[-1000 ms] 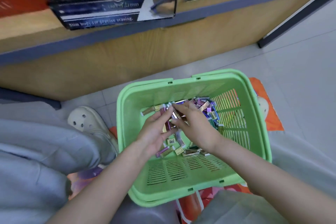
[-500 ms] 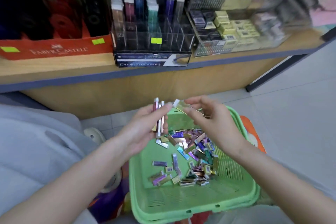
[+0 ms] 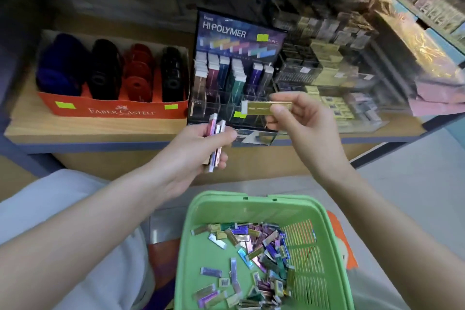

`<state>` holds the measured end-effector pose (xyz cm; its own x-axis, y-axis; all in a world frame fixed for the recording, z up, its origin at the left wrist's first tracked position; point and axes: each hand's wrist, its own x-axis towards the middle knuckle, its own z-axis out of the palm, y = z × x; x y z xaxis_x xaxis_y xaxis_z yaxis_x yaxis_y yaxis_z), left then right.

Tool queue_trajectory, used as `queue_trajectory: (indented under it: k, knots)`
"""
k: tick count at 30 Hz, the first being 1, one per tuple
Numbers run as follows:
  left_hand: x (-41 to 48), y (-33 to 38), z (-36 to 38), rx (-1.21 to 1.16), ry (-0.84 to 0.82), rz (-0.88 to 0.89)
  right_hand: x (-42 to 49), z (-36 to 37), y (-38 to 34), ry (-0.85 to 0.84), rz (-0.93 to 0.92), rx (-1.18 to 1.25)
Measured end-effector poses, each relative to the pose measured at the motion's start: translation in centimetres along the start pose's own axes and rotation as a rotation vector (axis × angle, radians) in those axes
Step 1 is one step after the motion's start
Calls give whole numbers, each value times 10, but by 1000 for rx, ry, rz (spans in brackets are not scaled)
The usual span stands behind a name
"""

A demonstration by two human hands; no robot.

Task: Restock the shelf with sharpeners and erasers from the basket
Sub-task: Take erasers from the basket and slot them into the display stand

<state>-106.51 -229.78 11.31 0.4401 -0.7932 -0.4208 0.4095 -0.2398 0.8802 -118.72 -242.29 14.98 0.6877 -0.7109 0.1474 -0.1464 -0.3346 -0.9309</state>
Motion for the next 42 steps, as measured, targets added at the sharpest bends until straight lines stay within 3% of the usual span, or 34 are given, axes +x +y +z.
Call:
queue_trajectory:
  k: [4,14,19,24,31,36,42]
  knots:
    - [3,4,-12,-150,6,-68,37,18,-7,65,-33,-77]
    - [3,17,-44,-236,82,31,86,69,-7,-1,-267,-490]
    - [5,21,-50,-301,114,34,93,72,-20,-99,-410,-703]
    - [5,25,-54,-405,159,23,104,71,-34,-226,-409,-813]
    - [6,26,-61,-411,164,35,102,71,-39,-298,-328,-800]
    - [8,25,-62,-416,179,37,97,82,-30,-231,-81,-449]
    - [7,28,-63,-409,193,43,84,89,-27,-87,-113,-218]
